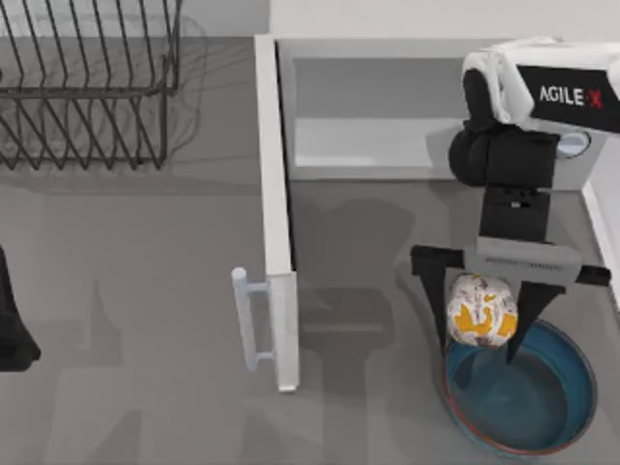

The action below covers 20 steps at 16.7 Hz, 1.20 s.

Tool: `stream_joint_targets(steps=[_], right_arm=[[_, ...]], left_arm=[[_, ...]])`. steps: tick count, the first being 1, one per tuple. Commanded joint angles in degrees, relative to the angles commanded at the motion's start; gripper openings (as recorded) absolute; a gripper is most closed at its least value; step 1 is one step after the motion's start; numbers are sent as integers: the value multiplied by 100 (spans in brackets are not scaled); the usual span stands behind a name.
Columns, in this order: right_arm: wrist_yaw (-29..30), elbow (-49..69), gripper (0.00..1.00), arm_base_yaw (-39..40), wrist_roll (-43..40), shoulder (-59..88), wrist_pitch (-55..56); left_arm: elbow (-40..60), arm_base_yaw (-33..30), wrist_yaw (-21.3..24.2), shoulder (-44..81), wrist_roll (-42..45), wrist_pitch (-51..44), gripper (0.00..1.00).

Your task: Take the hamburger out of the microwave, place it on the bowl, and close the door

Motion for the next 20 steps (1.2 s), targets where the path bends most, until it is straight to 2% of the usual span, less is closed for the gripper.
stream_joint_targets(steps=[1,2,6,20], right_arm=[[0,0,0,0,0,0,0],[-243,353,0,25,-88,108,257],[-248,302,0,32,-93,54,263],[-352,-583,0,160,-51,-588,483]], left_arm=[[0,0,0,0,0,0,100],[0,0,0,0,0,0,100],[0,0,0,0,0,0,100],[0,0,0,0,0,0,100]])
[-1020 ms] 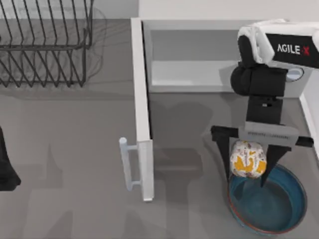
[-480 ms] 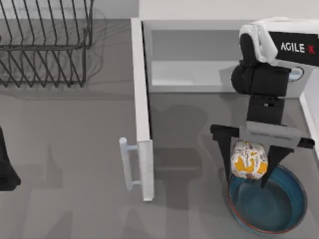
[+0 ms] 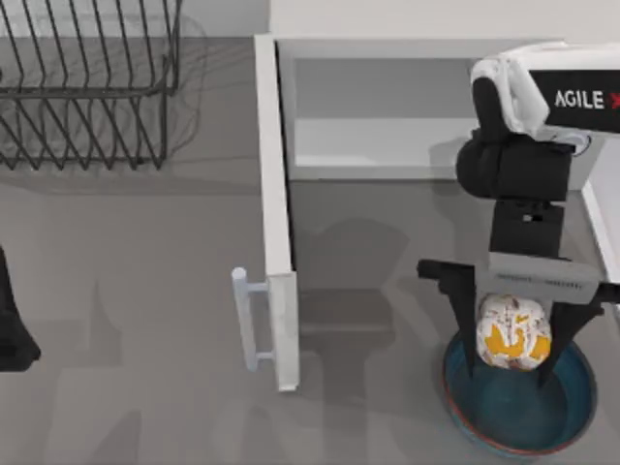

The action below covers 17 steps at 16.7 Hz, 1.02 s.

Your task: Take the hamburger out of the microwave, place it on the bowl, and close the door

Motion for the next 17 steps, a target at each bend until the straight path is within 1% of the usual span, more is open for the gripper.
stream_joint_targets(steps=[9,15,17], right_arm=[[140,-668,0,61,176,218,508],[177,-725,0,64,196,303,589],[177,-725,15,64,196,303,589]], left_arm=[[0,0,0,0,0,0,100],[0,0,0,0,0,0,100],[0,0,0,0,0,0,100]])
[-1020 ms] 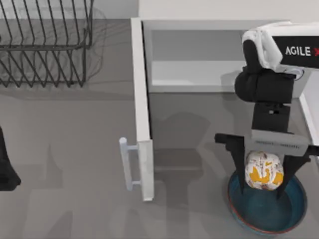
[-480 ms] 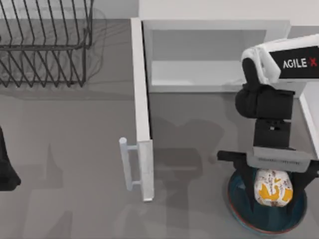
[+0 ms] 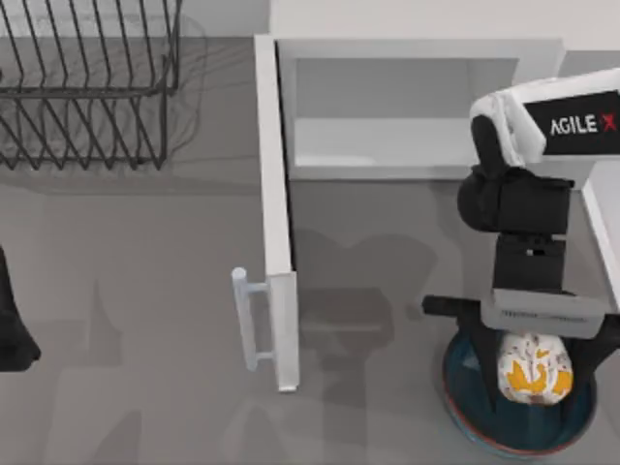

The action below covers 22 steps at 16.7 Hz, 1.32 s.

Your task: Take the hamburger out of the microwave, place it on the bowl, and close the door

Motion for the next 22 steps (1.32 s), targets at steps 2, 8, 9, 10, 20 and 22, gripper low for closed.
stream_joint_targets(steps=[2,8,9,10,20,22], right_arm=[[0,0,30,0,0,0,0],[0,0,75,0,0,0,0],[0,0,83,0,0,0,0],[0,0,90,0,0,0,0],[-123,9,100,-30,-271,-303,-102],[-117,-2,100,-32,-215,-344,-70]], left_arm=[[0,0,0,0,0,0,100],[0,0,0,0,0,0,100],[0,0,0,0,0,0,100],[0,0,0,0,0,0,100],[0,0,0,0,0,0,100],[0,0,0,0,0,0,100]])
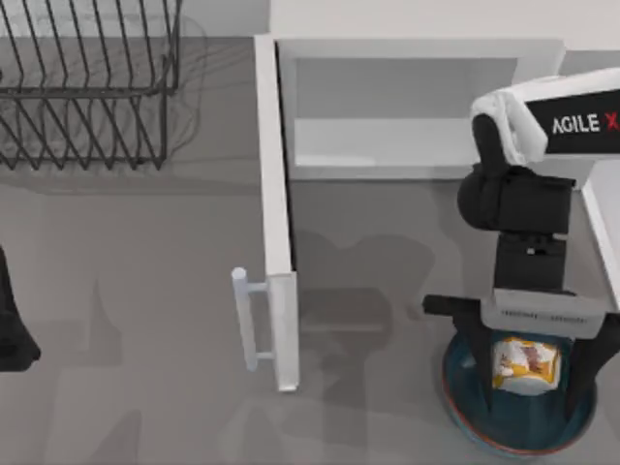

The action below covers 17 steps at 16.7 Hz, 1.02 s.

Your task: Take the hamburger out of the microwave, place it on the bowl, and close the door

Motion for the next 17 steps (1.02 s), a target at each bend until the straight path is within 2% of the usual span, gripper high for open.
stream_joint_targets(steps=[4,8,11,17], right_arm=[[90,-262,100,-44,815,-687,480],[287,-986,100,-194,2588,-2243,1504],[496,-1809,100,-373,4523,-3815,2509],[1071,-4130,100,-904,9219,-7489,4964]], left_arm=[[0,0,0,0,0,0,100],[0,0,0,0,0,0,100],[0,0,0,0,0,0,100],[0,0,0,0,0,0,100]])
